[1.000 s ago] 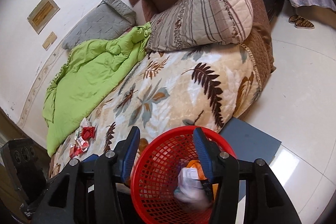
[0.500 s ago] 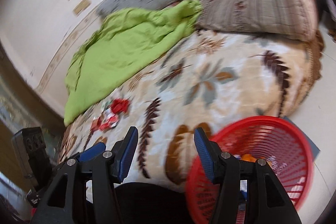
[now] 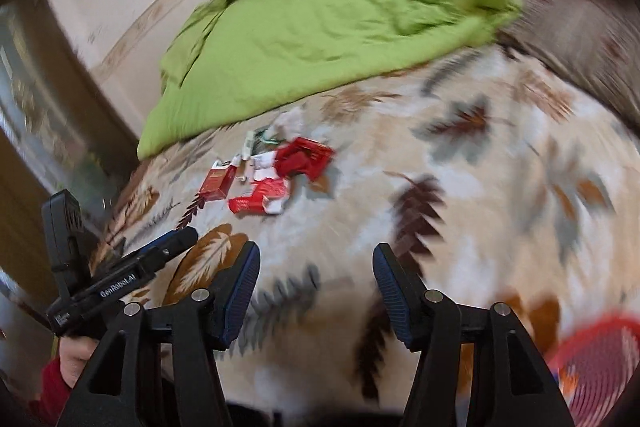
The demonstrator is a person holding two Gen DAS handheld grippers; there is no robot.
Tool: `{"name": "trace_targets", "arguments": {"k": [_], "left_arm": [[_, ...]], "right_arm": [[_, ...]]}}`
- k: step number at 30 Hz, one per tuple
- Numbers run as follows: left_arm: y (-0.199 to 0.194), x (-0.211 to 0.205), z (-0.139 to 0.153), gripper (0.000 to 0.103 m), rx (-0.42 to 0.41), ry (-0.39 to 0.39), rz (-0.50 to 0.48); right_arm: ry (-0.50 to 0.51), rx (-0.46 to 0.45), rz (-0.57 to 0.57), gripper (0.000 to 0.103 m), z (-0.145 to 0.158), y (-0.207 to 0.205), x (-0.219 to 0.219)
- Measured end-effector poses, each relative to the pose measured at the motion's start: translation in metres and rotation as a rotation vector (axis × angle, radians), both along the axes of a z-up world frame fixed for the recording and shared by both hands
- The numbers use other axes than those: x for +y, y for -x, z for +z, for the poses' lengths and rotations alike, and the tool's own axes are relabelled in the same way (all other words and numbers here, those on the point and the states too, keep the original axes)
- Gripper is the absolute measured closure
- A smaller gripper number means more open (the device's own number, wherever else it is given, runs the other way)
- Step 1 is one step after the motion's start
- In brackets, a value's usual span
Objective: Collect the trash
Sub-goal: 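Move both tools back over the trash on the bed, then grasp the red snack bag with the right tool while the left tool grasps the red carton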
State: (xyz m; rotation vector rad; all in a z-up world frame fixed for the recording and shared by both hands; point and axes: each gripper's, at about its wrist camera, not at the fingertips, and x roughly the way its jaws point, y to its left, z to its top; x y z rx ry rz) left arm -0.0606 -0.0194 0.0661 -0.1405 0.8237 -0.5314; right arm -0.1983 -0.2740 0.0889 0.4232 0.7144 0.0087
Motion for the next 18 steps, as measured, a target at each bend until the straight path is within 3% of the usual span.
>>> {"name": "trace_targets", "arguments": {"k": [3, 7, 11, 15, 16, 18], "left_arm": [[-0.020, 0.014, -0.012, 0.037, 0.021, -0.030, 0.068], [-0.034, 0.023, -0.018, 0.037, 0.039, -0.033, 0.079], [-0.034, 0.023, -0.021, 0.036, 0.045, -0.040, 0.062], [-0.036, 0.015, -0.023, 0.036, 0.042, -0.053, 0.042], [-0.037, 0.013, -0.023, 0.037, 0.040, -0.055, 0.039], [-0.037, 0.012, -0.023, 0.036, 0.036, -0.059, 0.036]], "right_arm": [[0.069, 0.021, 0.045, 0.035, -0.005, -0.056, 0.008], [0.129, 0.071, 0.097, 0.036, -0.026, -0.136, 0.009], [0.244, 0.128, 0.128, 0.037, -0.048, -0.193, 0.009], [0.262, 0.138, 0.160, 0.041, -0.063, -0.226, 0.004], [0.257, 0.136, 0.162, 0.043, -0.066, -0.232, 0.003], [0.228, 0.129, 0.168, 0.065, -0.072, -0.239, 0.002]]}}
